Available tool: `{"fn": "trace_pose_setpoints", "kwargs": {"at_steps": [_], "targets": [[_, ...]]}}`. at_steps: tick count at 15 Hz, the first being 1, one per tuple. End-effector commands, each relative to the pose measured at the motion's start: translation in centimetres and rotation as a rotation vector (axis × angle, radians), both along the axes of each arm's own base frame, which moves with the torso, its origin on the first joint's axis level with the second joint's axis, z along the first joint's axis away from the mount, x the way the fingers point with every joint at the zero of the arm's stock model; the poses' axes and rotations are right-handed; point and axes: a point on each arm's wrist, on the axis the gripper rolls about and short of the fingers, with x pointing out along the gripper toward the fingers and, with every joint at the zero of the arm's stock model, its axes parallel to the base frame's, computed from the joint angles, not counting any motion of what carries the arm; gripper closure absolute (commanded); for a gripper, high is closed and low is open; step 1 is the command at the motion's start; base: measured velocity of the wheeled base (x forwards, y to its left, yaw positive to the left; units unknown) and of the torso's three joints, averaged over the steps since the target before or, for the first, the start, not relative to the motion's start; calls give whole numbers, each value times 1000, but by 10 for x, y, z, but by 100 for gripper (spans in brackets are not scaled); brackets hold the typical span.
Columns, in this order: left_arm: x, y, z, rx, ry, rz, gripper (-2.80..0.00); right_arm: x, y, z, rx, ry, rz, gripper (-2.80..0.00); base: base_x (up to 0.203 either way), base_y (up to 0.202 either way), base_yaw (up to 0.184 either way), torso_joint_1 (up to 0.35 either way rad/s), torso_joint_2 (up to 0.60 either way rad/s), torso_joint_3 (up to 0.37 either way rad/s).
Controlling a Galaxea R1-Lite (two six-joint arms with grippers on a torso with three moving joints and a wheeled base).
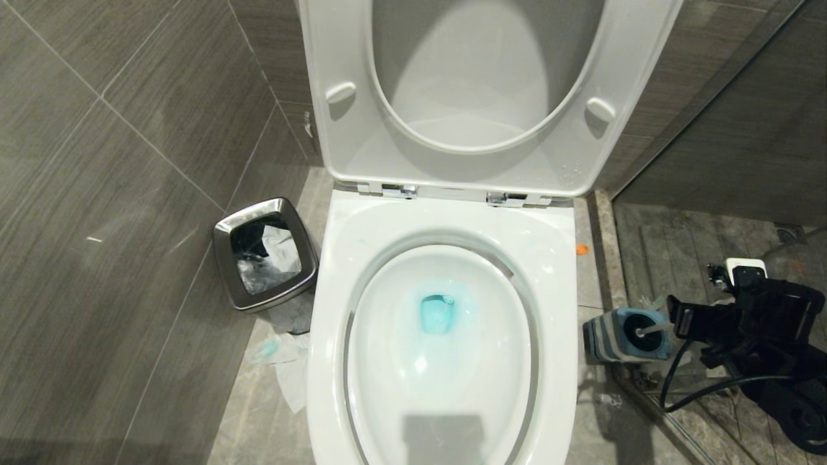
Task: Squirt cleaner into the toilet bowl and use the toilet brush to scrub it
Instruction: Scrub the toilet bowl
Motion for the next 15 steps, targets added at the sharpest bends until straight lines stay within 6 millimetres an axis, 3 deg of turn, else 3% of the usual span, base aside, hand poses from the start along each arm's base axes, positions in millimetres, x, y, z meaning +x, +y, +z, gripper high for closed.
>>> {"fn": "trace_pose_setpoints", "kwargs": {"at_steps": [1, 15], "targets": [[0, 0, 0, 0, 0, 1, 0, -1, 0, 0, -2, -6, -2, 0, 0, 0, 0, 0, 0, 0], [0, 0, 0, 0, 0, 1, 0, -11, 1, 23, 1, -154, -3, 0, 0, 0, 0, 0, 0, 0]]}}
